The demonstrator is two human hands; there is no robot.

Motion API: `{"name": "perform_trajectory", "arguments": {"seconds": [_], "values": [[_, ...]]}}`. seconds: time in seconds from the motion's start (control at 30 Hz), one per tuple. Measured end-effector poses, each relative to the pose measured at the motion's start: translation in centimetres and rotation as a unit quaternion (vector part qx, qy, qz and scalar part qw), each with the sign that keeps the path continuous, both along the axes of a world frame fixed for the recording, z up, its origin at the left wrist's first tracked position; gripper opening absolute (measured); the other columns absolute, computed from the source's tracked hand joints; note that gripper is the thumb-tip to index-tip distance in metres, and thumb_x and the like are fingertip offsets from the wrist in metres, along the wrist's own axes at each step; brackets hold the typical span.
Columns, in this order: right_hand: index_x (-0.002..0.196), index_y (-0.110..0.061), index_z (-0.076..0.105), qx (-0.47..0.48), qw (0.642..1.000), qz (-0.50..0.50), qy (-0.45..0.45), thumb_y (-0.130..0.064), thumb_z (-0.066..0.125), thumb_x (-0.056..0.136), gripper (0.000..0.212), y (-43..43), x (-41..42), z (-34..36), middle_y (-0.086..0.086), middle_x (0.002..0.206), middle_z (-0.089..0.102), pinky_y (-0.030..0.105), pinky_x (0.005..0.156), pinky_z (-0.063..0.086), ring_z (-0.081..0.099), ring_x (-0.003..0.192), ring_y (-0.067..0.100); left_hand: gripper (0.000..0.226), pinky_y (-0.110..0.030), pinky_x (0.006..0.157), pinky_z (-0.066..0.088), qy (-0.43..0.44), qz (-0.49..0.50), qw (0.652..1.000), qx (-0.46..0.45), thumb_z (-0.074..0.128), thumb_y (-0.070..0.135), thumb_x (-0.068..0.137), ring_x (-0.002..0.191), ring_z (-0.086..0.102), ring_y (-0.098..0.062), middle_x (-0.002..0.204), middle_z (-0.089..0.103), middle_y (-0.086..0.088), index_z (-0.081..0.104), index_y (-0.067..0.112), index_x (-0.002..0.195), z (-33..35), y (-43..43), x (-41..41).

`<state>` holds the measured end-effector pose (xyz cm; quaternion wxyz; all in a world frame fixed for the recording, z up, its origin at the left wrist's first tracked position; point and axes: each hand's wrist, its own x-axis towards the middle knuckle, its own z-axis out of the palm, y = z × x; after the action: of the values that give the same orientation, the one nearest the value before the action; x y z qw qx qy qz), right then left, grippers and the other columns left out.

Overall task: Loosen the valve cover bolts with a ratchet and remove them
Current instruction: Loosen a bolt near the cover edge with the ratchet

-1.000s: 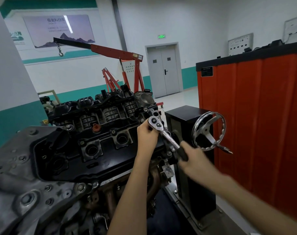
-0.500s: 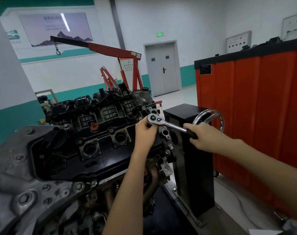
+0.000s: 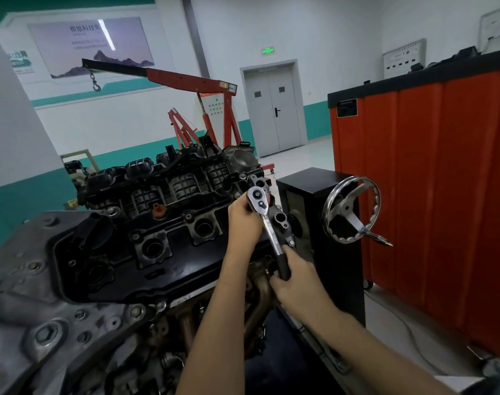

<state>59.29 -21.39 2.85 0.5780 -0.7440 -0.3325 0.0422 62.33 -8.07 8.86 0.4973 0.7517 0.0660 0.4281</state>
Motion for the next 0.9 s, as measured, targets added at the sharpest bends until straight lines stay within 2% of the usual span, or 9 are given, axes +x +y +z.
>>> {"name": "perform_trajectory", "arguments": {"seconds": [0.13,0.27,0.33,0.43,0.5,0.6,0.7,0.77,0.9], "values": [[0.102,-0.019,0.056,-0.183,0.971,0.012,-0.157,-0.002,0.059,0.087,0.023,-5.3,6.6,3.8,0.001,0.071,0.056,0.019,0.049,0.043,0.054,0.056,0.012,0.017,-0.029,0.069,0.042,0.017,-0.011,0.999,0.027,0.053,-0.001,0.088,0.074,0.051,-0.014,0.075,0.063,-0.011,0.065,0.002,0.076,0.5,-0.2,-0.3],[0.101,-0.017,0.051,-0.3,0.873,-0.065,-0.38,-0.014,0.057,0.089,0.014,-5.9,10.0,7.8,-0.004,0.067,0.05,0.028,0.057,0.038,0.053,0.061,0.018,0.023,-0.017,0.065,0.042,-0.013,-0.009,1.0,0.007,0.053,-0.001,0.09,0.069,0.052,-0.001,0.071,0.063,0.004,0.067,0.013,0.077,0.5,-0.1,-0.7],[0.099,-0.018,0.048,-0.269,0.897,-0.08,-0.343,-0.014,0.058,0.088,0.015,-5.5,9.0,6.4,0.001,0.071,0.052,0.029,0.059,0.041,0.058,0.067,0.027,0.023,-0.019,0.067,0.042,-0.018,0.0,1.0,0.004,0.053,-0.002,0.09,0.071,0.053,-0.005,0.074,0.063,0.003,0.066,0.013,0.079,0.2,-0.2,-0.7],[0.096,-0.014,0.047,-0.126,0.983,-0.035,-0.127,-0.005,0.059,0.086,0.018,-3.6,3.4,1.9,0.009,0.071,0.055,0.035,0.051,0.045,0.056,0.059,0.025,0.028,-0.017,0.066,0.045,-0.037,-0.002,0.999,-0.022,0.057,-0.003,0.09,0.068,0.055,-0.003,0.069,0.064,0.009,0.064,0.018,0.073,-0.2,-0.5,-0.2],[0.096,-0.012,0.049,-0.03,0.999,-0.034,-0.026,-0.004,0.059,0.084,0.017,-0.8,-0.2,0.3,0.012,0.071,0.056,0.033,0.051,0.044,0.053,0.056,0.02,0.039,-0.018,0.063,0.043,-0.048,-0.009,0.998,-0.035,0.063,0.002,0.091,0.063,0.05,0.0,0.058,0.058,0.016,0.059,0.028,0.063,-0.1,-0.7,0.1],[0.094,-0.012,0.047,0.04,0.999,-0.031,0.011,-0.003,0.054,0.084,0.015,2.6,-2.5,-0.3,0.004,0.065,0.05,0.02,0.046,0.038,0.048,0.048,0.008,0.051,-0.021,0.065,0.039,-0.057,-0.027,0.997,-0.044,0.063,0.005,0.093,0.062,0.041,-0.002,0.05,0.047,0.019,0.052,0.031,0.05,-0.1,-0.5,0.0],[0.101,-0.015,0.052,-0.015,1.0,-0.01,-0.022,-0.001,0.055,0.083,0.022,0.3,-0.4,0.2,0.006,0.067,0.051,0.021,0.047,0.039,0.047,0.051,0.012,0.051,-0.012,0.059,0.04,-0.029,-0.024,0.999,-0.027,0.064,0.006,0.092,0.056,0.044,0.005,0.05,0.05,0.019,0.054,0.031,0.048,0.1,-0.2,-0.3],[0.101,-0.02,0.054,-0.097,0.992,0.018,-0.077,0.0,0.057,0.084,0.026,-3.0,3.1,1.6,0.005,0.069,0.054,0.021,0.046,0.041,0.051,0.052,0.014,0.044,-0.02,0.062,0.043,-0.008,-0.02,1.0,-0.012,0.06,0.001,0.09,0.061,0.049,-0.003,0.058,0.056,0.013,0.057,0.027,0.055,0.5,-0.2,-0.3],[0.098,-0.022,0.051,-0.29,0.9,-0.028,-0.323,-0.01,0.058,0.089,0.017,-6.1,9.7,7.1,-0.007,0.068,0.05,0.019,0.049,0.037,0.053,0.057,0.013,0.03,-0.021,0.06,0.036,0.004,-0.005,1.0,0.011,0.054,0.0,0.089,0.062,0.041,-0.006,0.062,0.053,0.005,0.061,0.017,0.065,0.7,-0.5,-0.5]]}}
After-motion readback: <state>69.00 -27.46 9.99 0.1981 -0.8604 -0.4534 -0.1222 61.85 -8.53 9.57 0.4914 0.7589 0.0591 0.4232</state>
